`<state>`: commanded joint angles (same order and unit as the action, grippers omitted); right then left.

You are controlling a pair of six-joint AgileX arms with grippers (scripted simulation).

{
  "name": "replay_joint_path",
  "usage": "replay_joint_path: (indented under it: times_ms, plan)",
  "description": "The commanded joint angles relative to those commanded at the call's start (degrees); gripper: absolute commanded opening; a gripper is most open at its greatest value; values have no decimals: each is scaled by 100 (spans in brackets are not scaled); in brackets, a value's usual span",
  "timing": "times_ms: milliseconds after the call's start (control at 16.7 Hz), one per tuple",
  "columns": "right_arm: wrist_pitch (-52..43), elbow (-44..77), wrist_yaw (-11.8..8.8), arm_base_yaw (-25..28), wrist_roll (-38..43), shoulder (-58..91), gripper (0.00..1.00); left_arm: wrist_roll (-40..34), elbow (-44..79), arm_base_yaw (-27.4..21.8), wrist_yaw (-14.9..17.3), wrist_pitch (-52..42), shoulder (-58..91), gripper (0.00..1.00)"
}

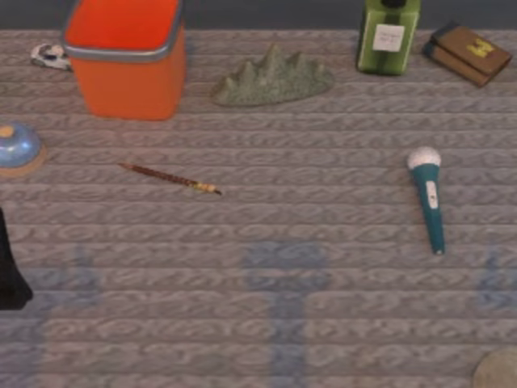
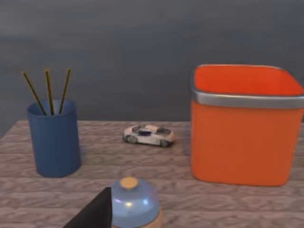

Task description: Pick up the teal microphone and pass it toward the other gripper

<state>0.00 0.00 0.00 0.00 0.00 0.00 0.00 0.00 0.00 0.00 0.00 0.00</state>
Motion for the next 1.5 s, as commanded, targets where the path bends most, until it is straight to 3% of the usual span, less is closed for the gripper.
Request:
replay_joint_path:
  times_ms: [240, 480, 1200, 1500]
  plan:
    - [-141, 153, -4, 53, 33, 177, 100, 0, 0, 0, 0, 0, 0, 100]
    - [-896, 1018, 18, 303, 244, 1267, 100, 0, 0, 0, 0, 0, 0, 100]
    - [-3997, 5885, 104, 1430, 1554, 7919, 100, 0, 0, 0, 0, 0, 0, 100]
    - [-5078, 7398, 153, 1800, 1953, 10011, 100, 0, 0, 0, 0, 0, 0, 100]
